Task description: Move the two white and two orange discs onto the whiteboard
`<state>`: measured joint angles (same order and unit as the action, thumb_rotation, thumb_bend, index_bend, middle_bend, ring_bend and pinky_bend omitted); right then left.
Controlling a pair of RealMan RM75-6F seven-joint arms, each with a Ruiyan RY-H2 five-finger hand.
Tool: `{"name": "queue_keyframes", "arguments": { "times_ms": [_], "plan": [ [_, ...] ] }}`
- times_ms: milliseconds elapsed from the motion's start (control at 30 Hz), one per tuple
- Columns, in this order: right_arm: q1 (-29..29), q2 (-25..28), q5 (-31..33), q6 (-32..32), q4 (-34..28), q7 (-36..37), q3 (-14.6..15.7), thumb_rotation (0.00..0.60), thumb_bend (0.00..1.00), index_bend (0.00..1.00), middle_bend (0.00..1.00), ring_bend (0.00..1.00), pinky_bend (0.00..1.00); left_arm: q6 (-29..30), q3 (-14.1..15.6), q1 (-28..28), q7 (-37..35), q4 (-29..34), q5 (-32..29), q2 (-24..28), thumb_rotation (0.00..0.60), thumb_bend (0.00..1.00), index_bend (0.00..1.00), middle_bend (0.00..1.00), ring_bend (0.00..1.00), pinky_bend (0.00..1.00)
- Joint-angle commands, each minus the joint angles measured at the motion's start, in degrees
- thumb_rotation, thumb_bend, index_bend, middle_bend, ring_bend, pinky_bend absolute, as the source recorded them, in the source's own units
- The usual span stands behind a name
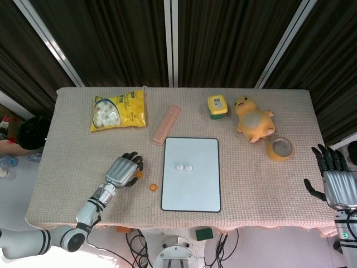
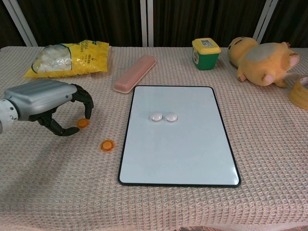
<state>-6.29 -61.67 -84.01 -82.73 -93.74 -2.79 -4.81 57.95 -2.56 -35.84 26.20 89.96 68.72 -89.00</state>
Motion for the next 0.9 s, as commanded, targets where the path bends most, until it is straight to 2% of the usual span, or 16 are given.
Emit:
{"name": "queue_keyframes", "arguments": {
  "times_ms": [33,233,367,533,800,900],
  "plan": [
    [0.01,-0.01,0.16,0.01,0.08,0.19,-0.07,0.596,0.32,0.0,0.0,0.0,0.0,-1.36,-1.59,-2.01,1.94,2.05,-0.39,0.11,0.6,0.32,0.5,0.26,0.14,0.26],
    [0.05,-0.23,0.51,0.12,0.54,0.83,-0.15,0.598,0.32,0.0,0.0,0.0,0.0,-4.89,-5.26,-7.64,7.51,6.14,-3.15,-2.35,0.6,0.32,0.5,0.26,0.14,0.26],
    [0.14,-0.09,0.65,-0.02,0.69,1.32,-0.28,0.597,0.32,0.0,0.0,0.0,0.0,-6.78,-6.99,-12.05,12.2,5.79,-5.89,-6.66,0.6,0.32,0.5,0.26,0.14,0.26],
    [0.41,0.2,0.82,-0.53,1.14,2.14,-0.5,0.595,0.32,0.0,0.0,0.0,0.0,-6.68,-7.56,-15.3,16.17,2.95,-9.34,-11.96,0.6,0.32,0.5,0.26,0.14,0.25],
    [0.42,0.06,1.07,-0.1,1.91,3.01,-0.46,0.597,0.32,0.0,0.0,0.0,0.0,-7.34,-7.95,-17.98,15.65,-1.55,-12.42,-16.32,0.6,0.32,0.5,0.26,0.14,0.25],
    [0.33,-0.04,0.96,-0.1,1.84,2.94,-0.51,0.597,0.32,0.0,0.0,0.0,0.0,-7.37,-7.94,-18.66,15.02,-2.48,-12.18,-17.04,0.6,0.32,0.42,0.26,0.14,0.25]
  ]
}}
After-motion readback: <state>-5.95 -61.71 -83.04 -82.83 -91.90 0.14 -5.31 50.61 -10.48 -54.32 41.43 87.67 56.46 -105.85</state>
